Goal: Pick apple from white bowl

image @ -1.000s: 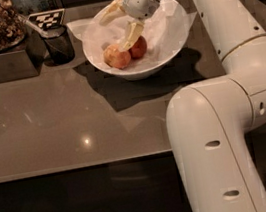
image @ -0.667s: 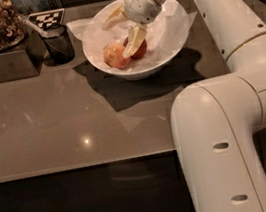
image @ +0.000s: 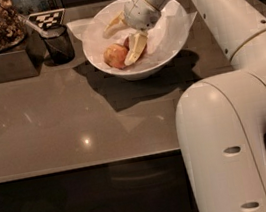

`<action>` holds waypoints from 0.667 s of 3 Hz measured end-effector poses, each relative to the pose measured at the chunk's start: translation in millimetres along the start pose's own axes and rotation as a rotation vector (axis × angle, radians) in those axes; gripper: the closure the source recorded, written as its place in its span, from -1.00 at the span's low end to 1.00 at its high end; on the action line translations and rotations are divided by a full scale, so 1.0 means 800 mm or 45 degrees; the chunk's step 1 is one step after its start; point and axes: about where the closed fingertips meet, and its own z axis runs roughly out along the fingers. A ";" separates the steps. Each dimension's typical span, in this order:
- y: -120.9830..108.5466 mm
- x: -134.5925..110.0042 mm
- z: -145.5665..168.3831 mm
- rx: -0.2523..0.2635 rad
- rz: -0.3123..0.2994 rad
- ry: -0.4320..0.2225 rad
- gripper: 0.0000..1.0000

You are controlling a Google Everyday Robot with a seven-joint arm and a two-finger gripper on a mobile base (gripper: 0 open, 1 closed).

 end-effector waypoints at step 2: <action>-0.004 0.002 0.016 -0.044 -0.042 0.045 -0.34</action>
Offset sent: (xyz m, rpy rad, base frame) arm -0.0019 0.0019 -0.0064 -0.1020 -0.0050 0.0831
